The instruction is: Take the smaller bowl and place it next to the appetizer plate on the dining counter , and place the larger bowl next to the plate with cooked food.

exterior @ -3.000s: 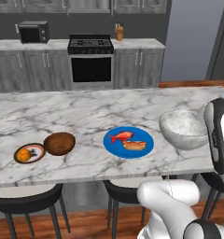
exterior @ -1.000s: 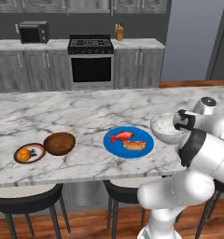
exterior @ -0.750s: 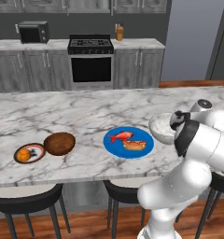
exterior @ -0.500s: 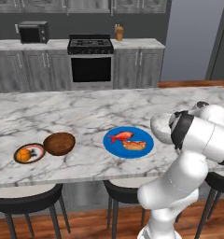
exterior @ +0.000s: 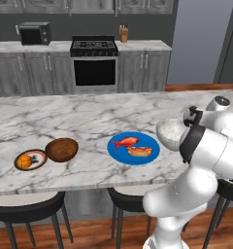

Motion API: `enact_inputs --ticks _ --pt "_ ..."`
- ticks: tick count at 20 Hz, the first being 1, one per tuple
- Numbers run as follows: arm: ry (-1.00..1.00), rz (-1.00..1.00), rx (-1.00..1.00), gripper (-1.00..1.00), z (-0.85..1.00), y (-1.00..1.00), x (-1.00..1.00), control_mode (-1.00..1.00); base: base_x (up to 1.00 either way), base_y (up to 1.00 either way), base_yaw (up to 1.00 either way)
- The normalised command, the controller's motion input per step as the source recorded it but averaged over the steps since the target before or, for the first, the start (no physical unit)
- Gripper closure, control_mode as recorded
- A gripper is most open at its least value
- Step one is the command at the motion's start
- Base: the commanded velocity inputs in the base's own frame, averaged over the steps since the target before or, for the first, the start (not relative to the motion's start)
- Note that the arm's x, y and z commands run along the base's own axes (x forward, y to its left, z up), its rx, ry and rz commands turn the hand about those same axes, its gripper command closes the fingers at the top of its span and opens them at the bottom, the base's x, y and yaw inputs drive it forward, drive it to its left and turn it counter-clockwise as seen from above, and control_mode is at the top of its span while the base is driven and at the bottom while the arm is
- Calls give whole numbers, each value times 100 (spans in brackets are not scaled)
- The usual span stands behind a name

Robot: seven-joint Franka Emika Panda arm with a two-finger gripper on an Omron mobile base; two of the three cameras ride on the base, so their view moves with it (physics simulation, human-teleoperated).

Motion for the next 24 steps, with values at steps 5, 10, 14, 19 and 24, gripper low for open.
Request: enact_inputs --ticks 5,10,14,19,24 --pt "-4 0 -5 -100 61 16 -70 -100 0 0 0" --pt "-23 2 -14 -100 78 26 -94 -100 0 0 0" --pt "-34 5 -21 -100 82 42 -90 -100 0 0 0" --pt "-29 3 -12 -100 68 7 -71 -100 0 0 0" --pt "-16 1 -1 -100 41 -16 -39 -100 0 0 0"
